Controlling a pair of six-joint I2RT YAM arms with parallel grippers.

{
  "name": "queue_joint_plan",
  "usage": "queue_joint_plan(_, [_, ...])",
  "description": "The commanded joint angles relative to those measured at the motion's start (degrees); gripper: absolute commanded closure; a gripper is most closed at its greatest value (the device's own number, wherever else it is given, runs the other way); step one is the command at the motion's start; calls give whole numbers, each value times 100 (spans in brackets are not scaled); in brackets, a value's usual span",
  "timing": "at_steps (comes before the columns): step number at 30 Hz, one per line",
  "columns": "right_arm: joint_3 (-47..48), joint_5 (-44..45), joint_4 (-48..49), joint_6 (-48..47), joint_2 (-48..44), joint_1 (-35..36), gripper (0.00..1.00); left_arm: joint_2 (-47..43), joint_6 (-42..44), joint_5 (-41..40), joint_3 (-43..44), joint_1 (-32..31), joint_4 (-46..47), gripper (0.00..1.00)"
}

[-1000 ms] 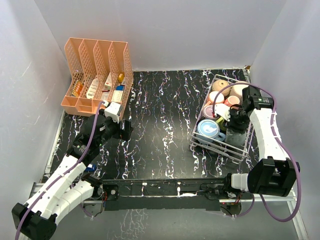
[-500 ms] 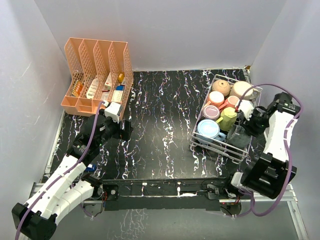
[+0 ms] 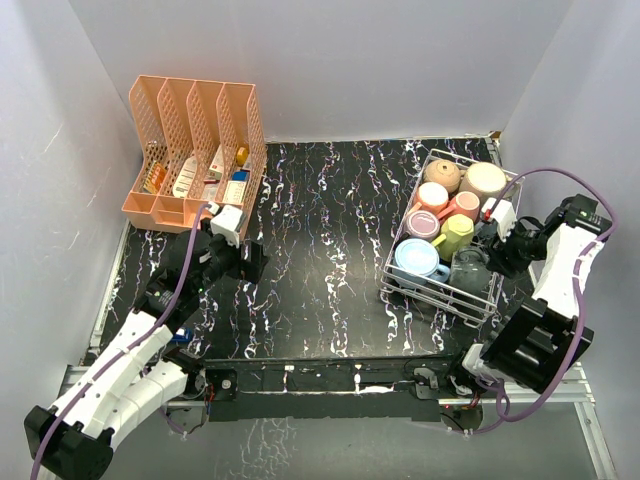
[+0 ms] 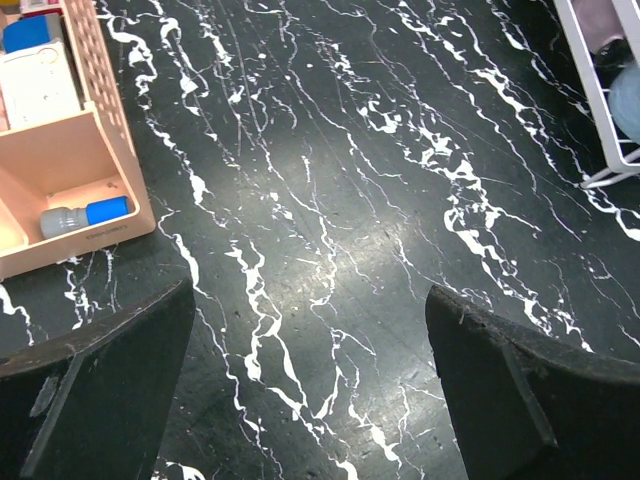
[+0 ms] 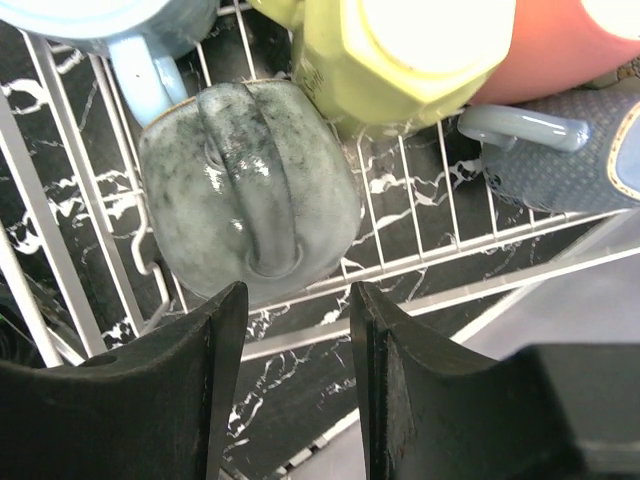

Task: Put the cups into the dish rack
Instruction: Place the cup on the dish rack.

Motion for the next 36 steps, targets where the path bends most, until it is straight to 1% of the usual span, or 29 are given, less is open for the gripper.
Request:
queue_joint_plan(1, [-86,-614,-140,22,-28,-41,53,-202,51,569,-56,20,220,3])
queue_joint_plan(4, [-226,-644,-177,28,-178,-48,52,-342,-204,1121,-151,18,474,3])
queue_joint_plan(6, [-225,-585,-177,106,-282,-49,51,-381,-608,1618,-249,21,761,3])
queue_joint_plan(8, [-136,-543,-192,200,-378,-48,47,-356,-1135,2183,-361,16,1208,4])
queue_joint_plan(9, [-69,-544,-202,242,-434,-49,44,-323,-1461,2488,-442,22,1514,5])
queue_joint_plan(11, [86,-647,-219,375,-563,-48,38,-198,-2253,3130,-626,13,2339,10])
queue_joint_plan(12, [164,-750,-221,473,-616,-31,34,-119,-2583,3336,-705,11,2938,13])
queue_joint_plan(14, [210,-882,-230,630,-689,116,28,46,-3042,3517,-780,-2,3548,15])
queue_joint_plan(18, [417,-1100,-221,1383,-624,649,26,170,-3325,3387,-791,-147,4053,15])
queue_joint_plan(19, [544,-1238,-217,1592,-586,770,24,181,-3345,3300,-808,-204,4146,16])
queue_joint_plan(21, [934,-1552,-141,2153,-468,1056,17,259,-3315,3139,-841,-398,4301,16])
queue_joint_plan(22, [1137,-1688,-66,2500,-359,1281,15,321,-3266,3026,-846,-508,4351,16])
queue_joint_plan(25, [1835,-1956,217,3559,64,2114,16,659,-3018,2593,-743,-940,4268,16])
queue_joint_plan(27, [2190,-1865,617,4168,272,2676,15,960,-2875,2281,-562,-1286,4040,18])
queue_joint_plan(28, [2292,-1662,884,4486,317,2900,12,1089,-2799,2130,-459,-1456,3888,19])
queue_joint_plan(29, [2356,-1427,1128,4718,323,3096,4,1224,-2737,1909,-380,-1627,3765,19])
queue_joint_plan(30, [2385,-1192,1361,4831,297,3226,2,1330,-2712,1762,-327,-1764,3681,20])
queue_joint_plan(31, [2367,-1140,1500,4730,261,3260,2,1432,-2726,1659,-305,-1886,3667,22])
queue_joint_plan(33, [2178,-1227,1691,4179,107,3263,2,1597,-2838,1464,-323,-2065,3765,23])
queue_joint_plan(35, [1873,-1390,1787,3538,-178,3256,1,1732,-3016,1309,-388,-2210,4081,23])
queue_joint_plan(36, [1778,-1367,1815,3503,-248,3252,0,1802,-3124,1229,-423,-2276,4203,24])
